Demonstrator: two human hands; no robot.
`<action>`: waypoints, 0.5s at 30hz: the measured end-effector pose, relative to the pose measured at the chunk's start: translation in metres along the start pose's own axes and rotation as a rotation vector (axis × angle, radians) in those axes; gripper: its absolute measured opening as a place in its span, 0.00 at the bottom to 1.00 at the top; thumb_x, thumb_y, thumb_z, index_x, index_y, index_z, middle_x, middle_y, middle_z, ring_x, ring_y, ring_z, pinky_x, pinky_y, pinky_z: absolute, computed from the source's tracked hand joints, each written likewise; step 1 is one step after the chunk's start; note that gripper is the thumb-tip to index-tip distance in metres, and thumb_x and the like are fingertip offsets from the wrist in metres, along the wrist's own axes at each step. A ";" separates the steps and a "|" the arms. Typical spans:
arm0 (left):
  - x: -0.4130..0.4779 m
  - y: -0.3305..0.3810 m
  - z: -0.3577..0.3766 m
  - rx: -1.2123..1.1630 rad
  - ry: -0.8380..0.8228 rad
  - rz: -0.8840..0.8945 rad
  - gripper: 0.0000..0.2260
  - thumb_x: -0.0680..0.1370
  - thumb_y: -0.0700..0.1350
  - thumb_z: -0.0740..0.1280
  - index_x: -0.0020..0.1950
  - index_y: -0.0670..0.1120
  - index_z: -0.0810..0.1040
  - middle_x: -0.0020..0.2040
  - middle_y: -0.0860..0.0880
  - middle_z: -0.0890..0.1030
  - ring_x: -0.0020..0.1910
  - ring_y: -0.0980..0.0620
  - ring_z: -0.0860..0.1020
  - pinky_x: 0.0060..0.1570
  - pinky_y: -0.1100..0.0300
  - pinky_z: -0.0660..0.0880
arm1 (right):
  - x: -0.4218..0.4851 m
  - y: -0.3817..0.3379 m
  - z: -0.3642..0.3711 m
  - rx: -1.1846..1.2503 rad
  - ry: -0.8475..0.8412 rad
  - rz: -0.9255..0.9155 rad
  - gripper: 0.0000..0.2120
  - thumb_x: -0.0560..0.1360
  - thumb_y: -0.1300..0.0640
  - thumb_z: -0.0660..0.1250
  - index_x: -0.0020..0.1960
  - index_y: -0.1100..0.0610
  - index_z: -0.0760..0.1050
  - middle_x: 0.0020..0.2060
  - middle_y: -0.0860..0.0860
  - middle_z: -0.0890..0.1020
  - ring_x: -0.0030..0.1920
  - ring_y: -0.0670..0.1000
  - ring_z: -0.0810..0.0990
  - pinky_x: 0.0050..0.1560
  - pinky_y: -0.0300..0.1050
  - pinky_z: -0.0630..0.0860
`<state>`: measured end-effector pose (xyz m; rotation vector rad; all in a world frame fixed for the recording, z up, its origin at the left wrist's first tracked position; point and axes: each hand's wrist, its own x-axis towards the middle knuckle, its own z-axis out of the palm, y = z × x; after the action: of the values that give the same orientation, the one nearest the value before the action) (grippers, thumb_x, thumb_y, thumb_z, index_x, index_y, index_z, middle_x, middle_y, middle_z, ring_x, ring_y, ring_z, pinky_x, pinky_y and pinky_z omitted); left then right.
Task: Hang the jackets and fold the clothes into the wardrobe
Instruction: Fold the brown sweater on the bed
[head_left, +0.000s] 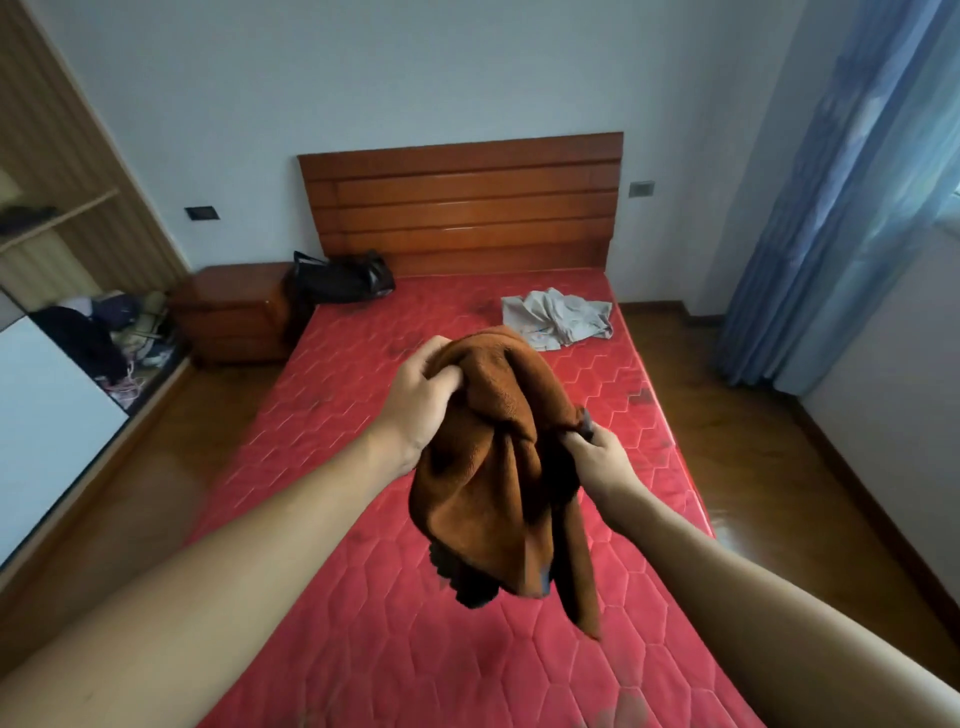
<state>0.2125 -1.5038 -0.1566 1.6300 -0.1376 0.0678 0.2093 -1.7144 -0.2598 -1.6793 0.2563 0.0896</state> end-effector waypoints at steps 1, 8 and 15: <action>-0.002 -0.005 -0.010 0.073 -0.005 -0.012 0.01 0.76 0.39 0.64 0.45 0.42 0.74 0.40 0.47 0.76 0.41 0.51 0.74 0.43 0.55 0.73 | 0.003 -0.014 0.004 0.059 0.042 -0.032 0.10 0.78 0.66 0.61 0.47 0.58 0.80 0.38 0.52 0.83 0.42 0.52 0.82 0.44 0.50 0.80; -0.019 -0.039 -0.068 0.728 -0.272 -0.275 0.10 0.75 0.42 0.68 0.53 0.56 0.76 0.59 0.47 0.74 0.57 0.50 0.76 0.64 0.52 0.73 | 0.010 -0.101 0.011 -0.095 0.043 -0.366 0.16 0.73 0.73 0.57 0.48 0.60 0.80 0.41 0.51 0.83 0.41 0.47 0.81 0.47 0.45 0.77; 0.019 0.019 -0.035 0.590 -0.327 0.039 0.37 0.76 0.36 0.71 0.78 0.62 0.61 0.76 0.53 0.62 0.73 0.57 0.61 0.64 0.60 0.65 | -0.011 -0.163 0.018 -0.376 -0.229 -0.647 0.16 0.73 0.75 0.56 0.50 0.63 0.79 0.35 0.42 0.78 0.36 0.38 0.77 0.39 0.32 0.71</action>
<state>0.2300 -1.4708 -0.1329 2.2200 -0.4318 -0.1436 0.2364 -1.6788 -0.1021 -2.0273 -0.5086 -0.1637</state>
